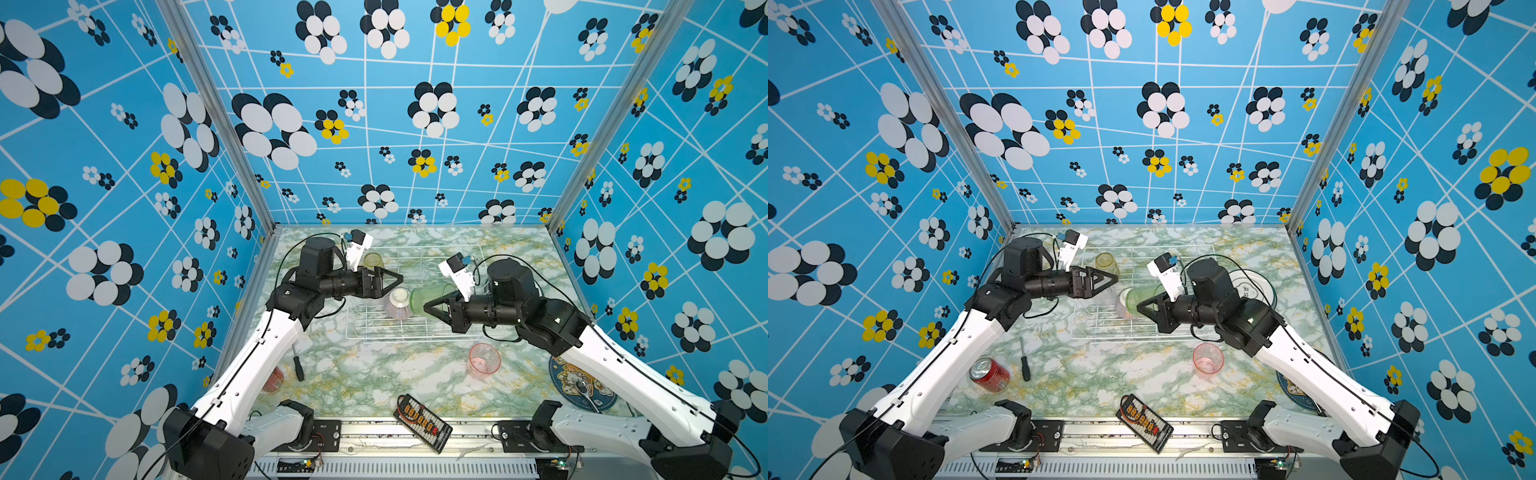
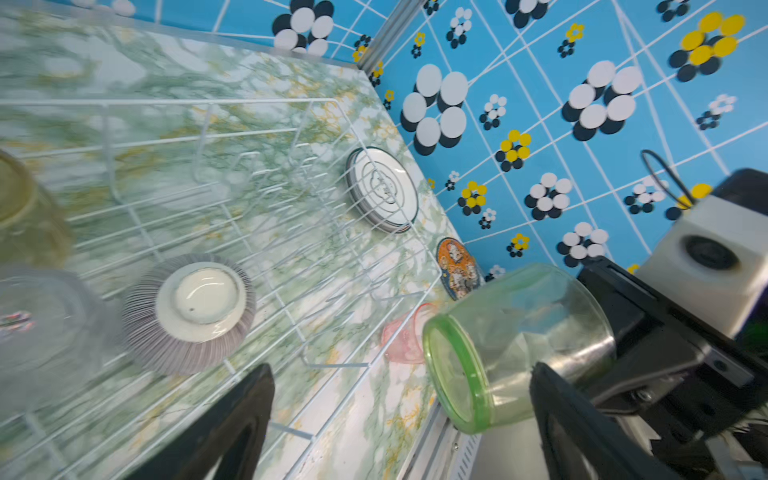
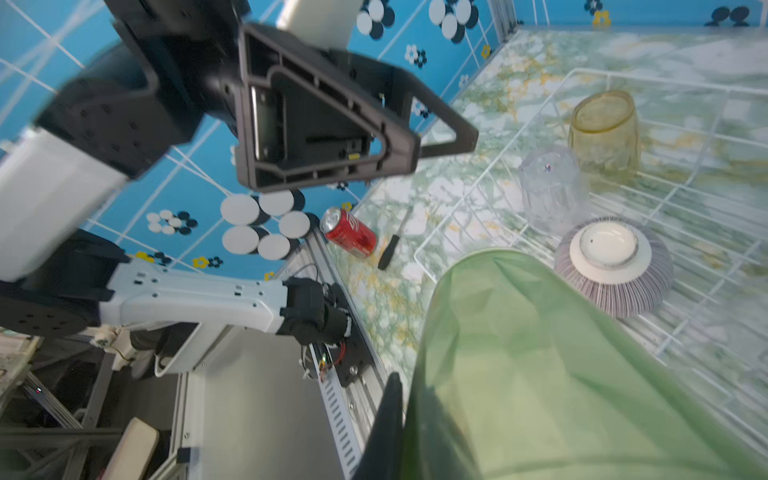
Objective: Unload the mixed dishes from the dish rack
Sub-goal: 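Grasp the green glass with the right gripper while the left gripper opens and withdraws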
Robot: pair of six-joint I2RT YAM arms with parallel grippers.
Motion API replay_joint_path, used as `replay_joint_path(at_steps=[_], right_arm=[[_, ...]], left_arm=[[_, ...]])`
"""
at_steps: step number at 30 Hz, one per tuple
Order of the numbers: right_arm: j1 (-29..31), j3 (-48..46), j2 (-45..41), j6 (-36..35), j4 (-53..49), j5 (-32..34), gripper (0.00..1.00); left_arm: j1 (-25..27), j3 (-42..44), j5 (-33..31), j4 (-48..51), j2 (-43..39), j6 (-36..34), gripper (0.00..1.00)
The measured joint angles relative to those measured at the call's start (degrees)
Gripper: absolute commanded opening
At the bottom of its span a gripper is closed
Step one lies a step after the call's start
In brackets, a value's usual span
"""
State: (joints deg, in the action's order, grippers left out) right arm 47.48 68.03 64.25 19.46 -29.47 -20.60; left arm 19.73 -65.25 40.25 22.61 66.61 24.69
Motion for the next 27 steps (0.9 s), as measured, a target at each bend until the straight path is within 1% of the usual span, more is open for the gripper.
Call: replay_joint_path(at_steps=[4,7,10,14,21,27], right_arm=[[6.7,0.5,4.1,-3.9,-11.8,8.2,0.00],[10.4,0.3,7.7,-4.8,-17.8,12.7,0.00],[12.5,-0.7,10.2,-5.0,-21.2,15.0,0.00],[13.0,-2.4,12.4,-4.9,-23.4,16.3,0.00],[13.1,-2.9,18.5,-4.9,-24.3,17.1,0.00],[13.1,-3.0,24.1,-4.9,-24.5,18.3,0.00]], left_arm=[[0.0,-0.5,-10.3,7.4,-0.2,-3.2,0.93],[0.7,-0.5,-17.7,11.3,-0.2,-4.9,0.94],[3.1,-1.0,-25.2,14.1,-0.2,-6.9,0.95],[7.1,-2.0,-34.0,15.8,-0.1,-9.6,0.97],[9.6,-3.0,-42.8,17.0,3.4,-12.4,0.97],[10.3,-3.0,-45.5,17.3,5.2,-13.5,0.98]])
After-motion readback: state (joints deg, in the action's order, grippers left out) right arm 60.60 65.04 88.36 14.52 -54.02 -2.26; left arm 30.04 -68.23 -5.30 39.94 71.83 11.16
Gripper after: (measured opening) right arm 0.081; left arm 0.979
